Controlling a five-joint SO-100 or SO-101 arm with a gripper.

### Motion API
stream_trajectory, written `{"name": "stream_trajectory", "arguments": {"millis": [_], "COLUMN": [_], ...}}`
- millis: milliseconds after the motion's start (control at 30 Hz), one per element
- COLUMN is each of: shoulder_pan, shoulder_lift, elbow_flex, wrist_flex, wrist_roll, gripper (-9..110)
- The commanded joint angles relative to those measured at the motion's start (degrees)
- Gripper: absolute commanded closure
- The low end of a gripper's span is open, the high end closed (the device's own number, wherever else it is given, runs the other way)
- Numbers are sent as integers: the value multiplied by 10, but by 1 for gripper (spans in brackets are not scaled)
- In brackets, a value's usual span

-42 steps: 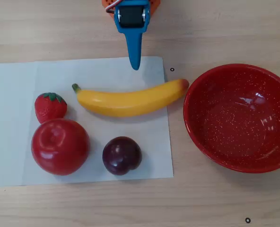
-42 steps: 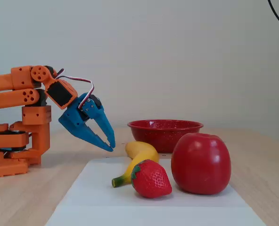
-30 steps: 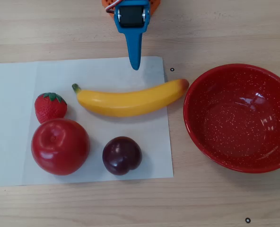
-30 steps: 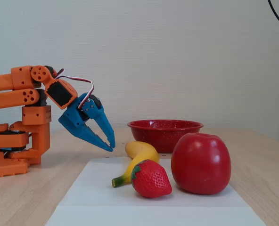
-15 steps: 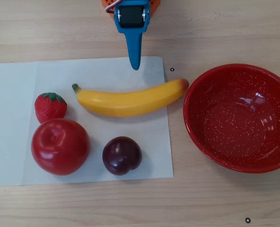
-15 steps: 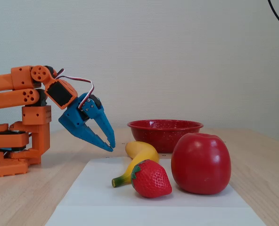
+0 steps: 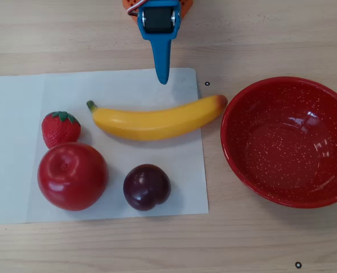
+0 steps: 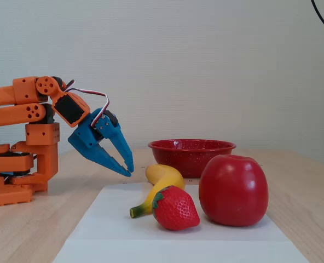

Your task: Grasp the banana and put it in the red bowl

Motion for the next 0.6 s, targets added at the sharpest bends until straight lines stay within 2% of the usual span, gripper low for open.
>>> {"name": "stream_trajectory", "arguments": {"millis": [0, 567], "shoulder_pan": [11, -11], "shoulder_lift": [-44, -283], "elbow_flex": [-37, -359], "wrist_flex": [12, 144], "wrist_roll": [18, 14], "gripper": [101, 98]}}
